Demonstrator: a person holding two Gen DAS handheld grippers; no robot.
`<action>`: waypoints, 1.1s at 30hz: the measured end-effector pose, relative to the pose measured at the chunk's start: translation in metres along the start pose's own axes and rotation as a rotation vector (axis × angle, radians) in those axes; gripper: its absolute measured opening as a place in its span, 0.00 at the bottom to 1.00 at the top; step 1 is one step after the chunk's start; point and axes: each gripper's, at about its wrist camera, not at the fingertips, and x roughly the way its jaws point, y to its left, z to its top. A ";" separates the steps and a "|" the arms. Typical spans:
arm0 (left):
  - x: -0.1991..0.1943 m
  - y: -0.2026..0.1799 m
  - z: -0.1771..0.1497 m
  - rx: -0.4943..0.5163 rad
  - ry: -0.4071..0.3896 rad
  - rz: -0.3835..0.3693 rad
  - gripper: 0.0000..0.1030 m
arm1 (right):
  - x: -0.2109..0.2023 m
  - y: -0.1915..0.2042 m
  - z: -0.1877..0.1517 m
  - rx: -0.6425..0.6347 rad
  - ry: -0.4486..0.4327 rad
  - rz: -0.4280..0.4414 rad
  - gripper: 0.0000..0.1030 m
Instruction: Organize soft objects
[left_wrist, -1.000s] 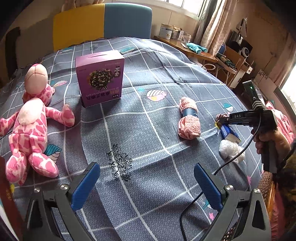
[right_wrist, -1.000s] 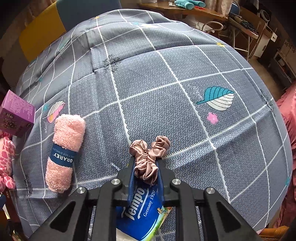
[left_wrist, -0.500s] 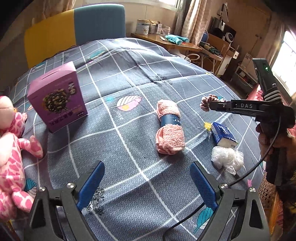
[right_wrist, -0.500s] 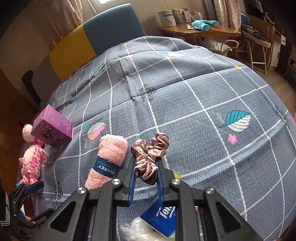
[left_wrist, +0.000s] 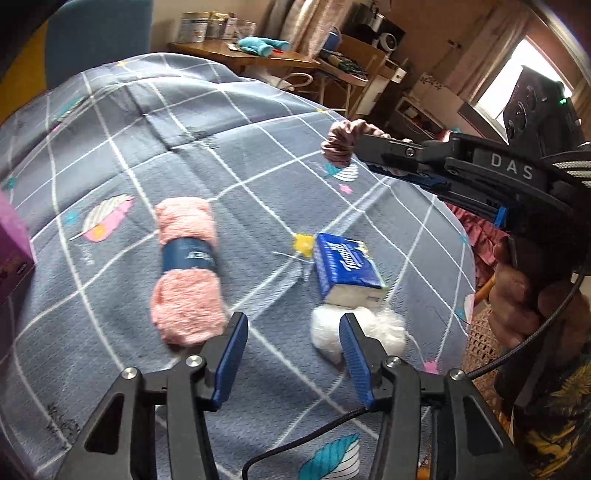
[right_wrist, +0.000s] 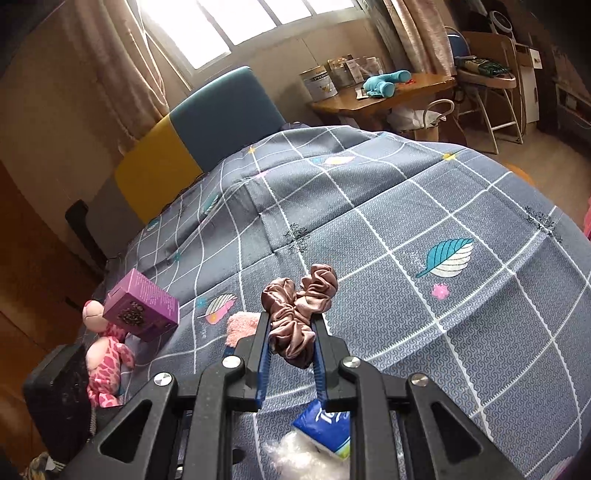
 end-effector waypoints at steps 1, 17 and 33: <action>0.004 -0.005 0.001 0.010 0.006 -0.023 0.51 | -0.008 0.001 -0.002 -0.013 -0.012 -0.002 0.18; 0.052 -0.047 -0.017 0.046 0.099 -0.049 0.63 | -0.069 -0.017 -0.023 -0.002 -0.057 -0.079 0.18; -0.043 -0.006 -0.069 0.014 -0.114 0.003 0.25 | -0.055 0.030 -0.047 -0.074 0.027 -0.043 0.18</action>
